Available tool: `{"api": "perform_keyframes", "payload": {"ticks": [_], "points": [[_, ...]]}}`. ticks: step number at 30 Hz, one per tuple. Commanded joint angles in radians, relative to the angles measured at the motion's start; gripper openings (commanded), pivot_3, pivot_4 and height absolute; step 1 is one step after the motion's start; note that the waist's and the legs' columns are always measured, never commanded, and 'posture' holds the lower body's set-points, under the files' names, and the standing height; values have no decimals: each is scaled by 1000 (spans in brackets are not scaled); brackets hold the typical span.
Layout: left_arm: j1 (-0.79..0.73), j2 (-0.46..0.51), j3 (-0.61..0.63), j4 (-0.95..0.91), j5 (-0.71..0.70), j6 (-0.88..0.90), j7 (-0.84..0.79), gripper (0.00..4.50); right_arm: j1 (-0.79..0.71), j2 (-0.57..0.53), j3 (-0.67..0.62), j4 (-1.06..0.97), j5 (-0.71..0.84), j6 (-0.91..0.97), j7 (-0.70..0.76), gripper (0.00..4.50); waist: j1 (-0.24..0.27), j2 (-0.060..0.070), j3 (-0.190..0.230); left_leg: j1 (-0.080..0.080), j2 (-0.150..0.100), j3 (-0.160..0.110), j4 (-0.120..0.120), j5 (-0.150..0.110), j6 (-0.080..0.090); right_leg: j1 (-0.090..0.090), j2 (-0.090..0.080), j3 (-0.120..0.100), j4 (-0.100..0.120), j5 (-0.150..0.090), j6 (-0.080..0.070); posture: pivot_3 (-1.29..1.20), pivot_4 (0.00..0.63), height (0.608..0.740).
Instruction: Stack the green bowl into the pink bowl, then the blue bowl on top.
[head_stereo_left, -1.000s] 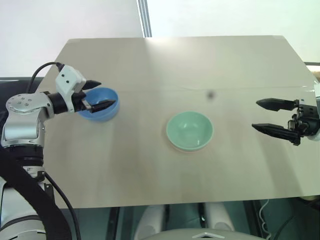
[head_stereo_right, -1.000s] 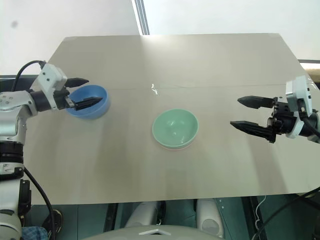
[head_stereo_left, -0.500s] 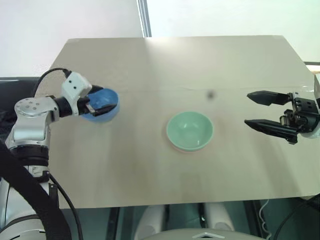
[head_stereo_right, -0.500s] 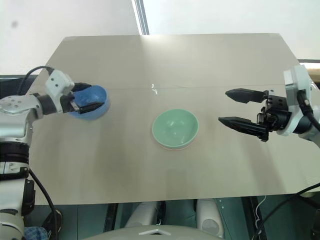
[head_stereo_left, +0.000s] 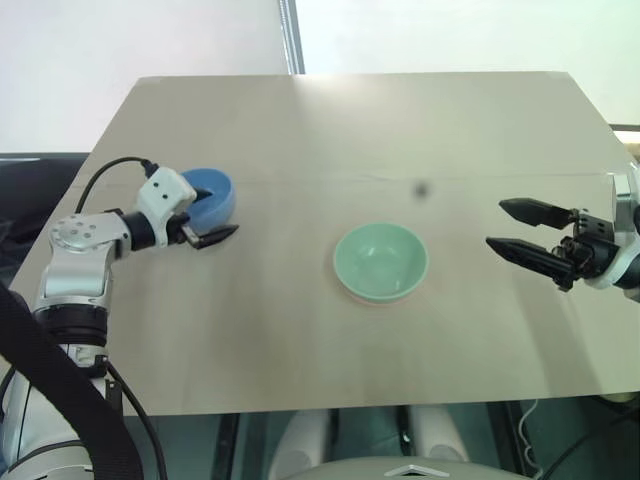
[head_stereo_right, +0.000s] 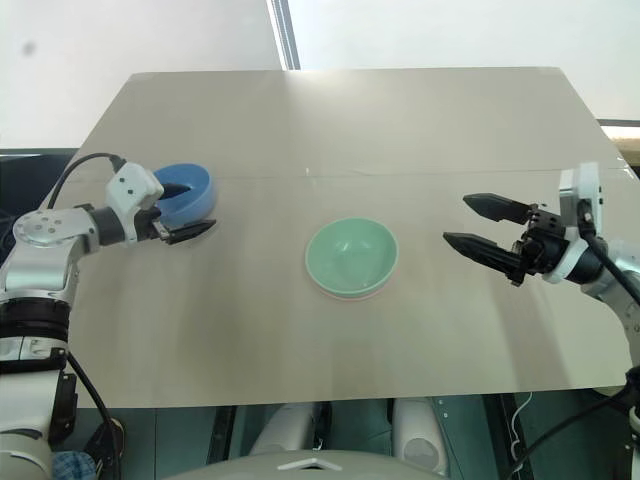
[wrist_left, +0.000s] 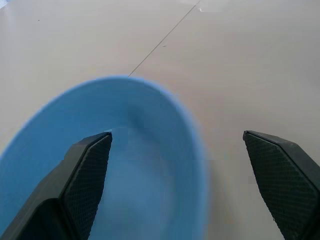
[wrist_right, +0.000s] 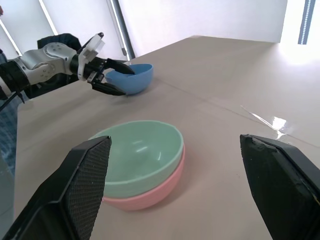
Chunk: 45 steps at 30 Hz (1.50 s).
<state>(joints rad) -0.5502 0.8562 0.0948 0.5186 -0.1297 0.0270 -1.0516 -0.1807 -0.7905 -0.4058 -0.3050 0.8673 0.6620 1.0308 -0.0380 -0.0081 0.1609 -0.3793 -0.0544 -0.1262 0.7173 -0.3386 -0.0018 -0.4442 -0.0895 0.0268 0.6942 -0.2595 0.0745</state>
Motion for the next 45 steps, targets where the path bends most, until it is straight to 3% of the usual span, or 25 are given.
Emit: {"api": "perform_keyframes", "payload": {"ticks": [1,8,9,11,16,22,33,41,45], "points": [[-9,6,0,-32,3,-14,5,4474,-3,-5,-43,-15,19,-31,2,4465,-2,0,0,0,0,0,0,0,0,0,0,0,0,0,0,0,150,740],[6,33,-36,-24,38,-32,-20,4474,0,-4,-43,-20,27,-39,-8,4465,-1,0,0,0,0,0,0,0,0,0,0,0,0,0,0,0,150,740],[8,32,-36,-23,38,-36,-21,4059,-1,-5,-43,-22,30,-38,-10,4500,-1,0,0,0,0,0,0,0,0,0,0,0,0,0,0,0,150,740],[11,31,-34,-24,36,-40,-24,3883,-4,-5,-44,-26,35,-37,-12,4500,-1,0,0,0,0,0,0,0,0,0,0,0,0,0,0,0,150,740],[18,34,-42,-18,40,-66,-35,1694,0,-8,-47,-31,43,-42,-2,4500,-1,0,0,0,0,0,0,0,0,0,0,0,0,0,0,0,150,740],[6,43,-55,15,54,-101,-49,63,2,-17,-48,-24,41,-45,2,4500,0,0,0,0,0,0,0,0,0,0,0,0,0,0,0,0,150,740],[-100,16,-89,-1,55,-172,-102,63,5,-15,-45,-26,43,-51,-1,4500,2,0,0,0,0,0,0,0,0,0,0,0,0,0,0,0,150,740],[-276,-136,-159,-129,-27,-200,-235,63,-16,-16,-28,-6,31,-59,4,4500,1,0,0,-1,-1,-1,2,0,0,0,0,-1,0,0,0,0,150,740],[-302,-214,-219,-283,-103,-155,-329,63,-27,-16,-18,2,24,-64,10,4500,-3,0,0,-1,-1,0,2,0,0,0,0,0,0,0,0,0,150,740]]}}
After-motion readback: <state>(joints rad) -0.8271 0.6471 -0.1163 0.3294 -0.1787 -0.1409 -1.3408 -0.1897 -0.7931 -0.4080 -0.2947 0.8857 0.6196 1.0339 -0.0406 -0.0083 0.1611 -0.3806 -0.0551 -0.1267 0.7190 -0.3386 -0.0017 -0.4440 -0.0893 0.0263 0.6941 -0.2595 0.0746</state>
